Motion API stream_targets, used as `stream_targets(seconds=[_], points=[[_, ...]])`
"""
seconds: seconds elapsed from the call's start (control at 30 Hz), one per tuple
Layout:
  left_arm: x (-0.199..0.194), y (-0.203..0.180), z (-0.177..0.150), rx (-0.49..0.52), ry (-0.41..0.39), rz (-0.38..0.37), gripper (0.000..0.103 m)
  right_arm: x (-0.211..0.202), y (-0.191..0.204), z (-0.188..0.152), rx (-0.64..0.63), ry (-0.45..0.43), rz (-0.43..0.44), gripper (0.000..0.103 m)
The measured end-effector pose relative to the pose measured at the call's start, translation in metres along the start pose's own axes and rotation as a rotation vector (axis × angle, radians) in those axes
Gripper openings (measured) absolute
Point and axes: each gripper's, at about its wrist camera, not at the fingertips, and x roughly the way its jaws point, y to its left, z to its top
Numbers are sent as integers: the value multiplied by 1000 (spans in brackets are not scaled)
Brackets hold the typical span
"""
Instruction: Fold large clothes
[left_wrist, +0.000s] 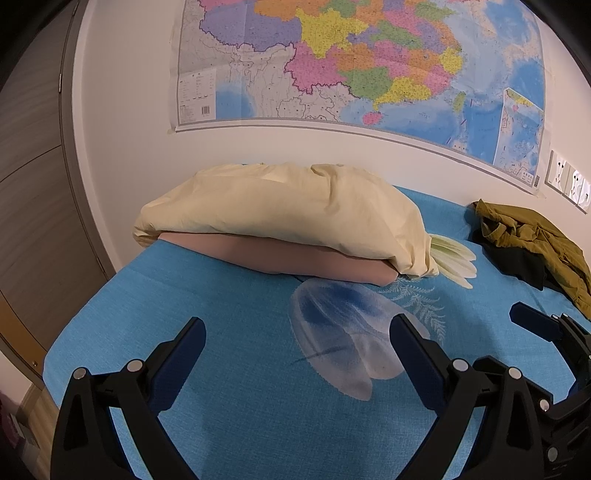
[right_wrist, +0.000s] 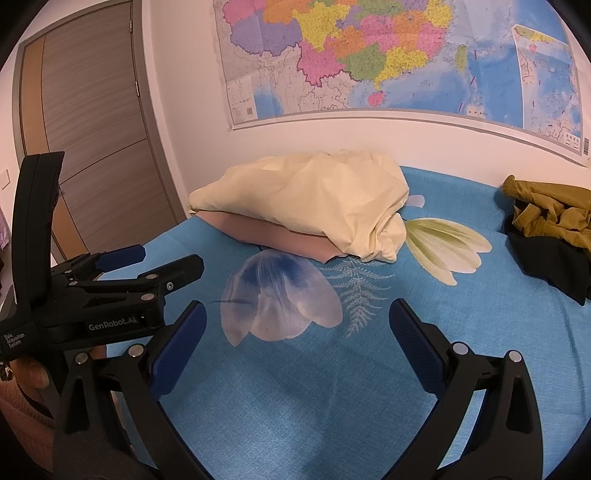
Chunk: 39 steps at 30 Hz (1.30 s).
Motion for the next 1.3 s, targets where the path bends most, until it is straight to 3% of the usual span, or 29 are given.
stream_targets(seconds=[1.3], points=[[3, -1, 4, 3, 5, -1, 96, 4, -3, 3, 4, 3, -1, 97]])
